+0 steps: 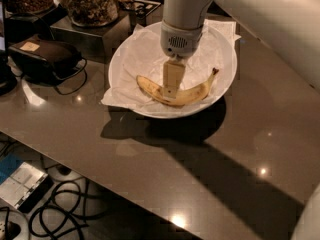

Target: Pick banana from white bowl

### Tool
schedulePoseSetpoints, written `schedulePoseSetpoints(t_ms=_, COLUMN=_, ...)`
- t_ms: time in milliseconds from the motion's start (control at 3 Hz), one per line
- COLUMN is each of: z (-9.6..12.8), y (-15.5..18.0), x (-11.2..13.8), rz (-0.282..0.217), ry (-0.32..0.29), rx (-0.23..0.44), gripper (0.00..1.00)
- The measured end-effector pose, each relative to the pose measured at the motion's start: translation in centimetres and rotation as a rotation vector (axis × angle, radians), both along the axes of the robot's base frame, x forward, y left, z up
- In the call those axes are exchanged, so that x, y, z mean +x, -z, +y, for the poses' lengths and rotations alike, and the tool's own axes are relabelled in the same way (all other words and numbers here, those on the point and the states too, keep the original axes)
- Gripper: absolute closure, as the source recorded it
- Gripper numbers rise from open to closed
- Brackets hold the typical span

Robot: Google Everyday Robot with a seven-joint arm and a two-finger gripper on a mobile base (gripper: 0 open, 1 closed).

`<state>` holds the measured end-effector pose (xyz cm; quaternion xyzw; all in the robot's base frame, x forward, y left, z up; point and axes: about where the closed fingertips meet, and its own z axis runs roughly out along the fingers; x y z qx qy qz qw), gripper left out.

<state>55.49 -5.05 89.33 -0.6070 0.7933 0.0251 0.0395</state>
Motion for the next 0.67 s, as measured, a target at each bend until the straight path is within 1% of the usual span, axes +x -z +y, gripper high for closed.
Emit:
schedulePoseSetpoints(t_ms=333, z=-0.14, y=1.02, x=0.12, rz=0.024, ry=0.018, rx=-0.001, gripper=0.42)
schedulePoseSetpoints(t_ms=667, z=-0.20, y=1.79, x=-0.07, rz=0.045, ry=0.029, rx=-0.002, gripper=0.44)
